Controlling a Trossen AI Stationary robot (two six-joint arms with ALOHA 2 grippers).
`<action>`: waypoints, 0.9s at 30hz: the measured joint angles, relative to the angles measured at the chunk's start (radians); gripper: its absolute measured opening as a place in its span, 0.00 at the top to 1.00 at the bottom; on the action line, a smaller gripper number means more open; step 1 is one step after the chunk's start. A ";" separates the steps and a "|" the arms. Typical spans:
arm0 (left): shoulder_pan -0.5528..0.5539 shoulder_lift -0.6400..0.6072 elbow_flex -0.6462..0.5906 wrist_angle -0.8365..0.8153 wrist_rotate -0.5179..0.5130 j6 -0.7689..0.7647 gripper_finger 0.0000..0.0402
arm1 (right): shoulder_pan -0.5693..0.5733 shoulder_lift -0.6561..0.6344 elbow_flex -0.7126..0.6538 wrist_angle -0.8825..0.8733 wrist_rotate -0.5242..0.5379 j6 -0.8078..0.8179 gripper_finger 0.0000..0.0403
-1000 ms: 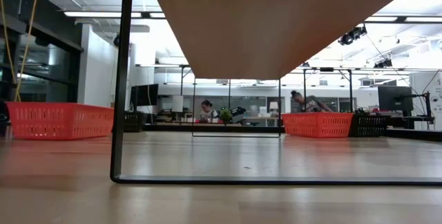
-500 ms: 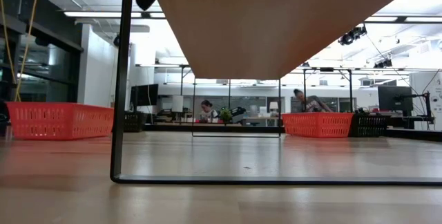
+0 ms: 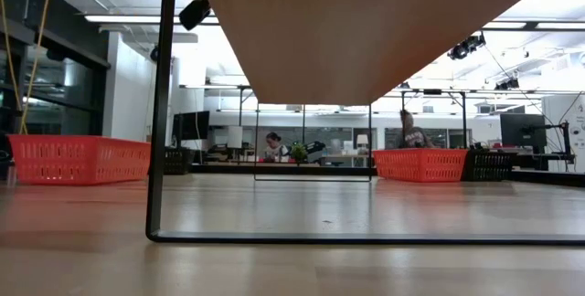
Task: Stack baskets on shelf by color
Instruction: Stack the yellow bin on top of the yellow bin on the shelf
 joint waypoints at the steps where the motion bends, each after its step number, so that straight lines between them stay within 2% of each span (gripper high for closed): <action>1: 0.003 -0.001 0.000 -0.002 0.000 0.000 1.00 | 0.000 0.000 0.000 0.000 0.000 0.000 1.00; 12: 0.014 -0.001 0.000 -0.050 0.006 -0.006 0.97 | -0.001 0.000 0.000 0.000 0.035 0.000 1.00; 17: 0.014 -0.001 0.000 -0.048 0.040 0.020 0.90 | -0.001 0.000 0.000 0.000 0.042 0.000 1.00; 27: 0.028 -0.005 0.000 -0.045 0.044 0.029 0.72 | -0.001 0.000 0.000 0.000 0.040 0.000 1.00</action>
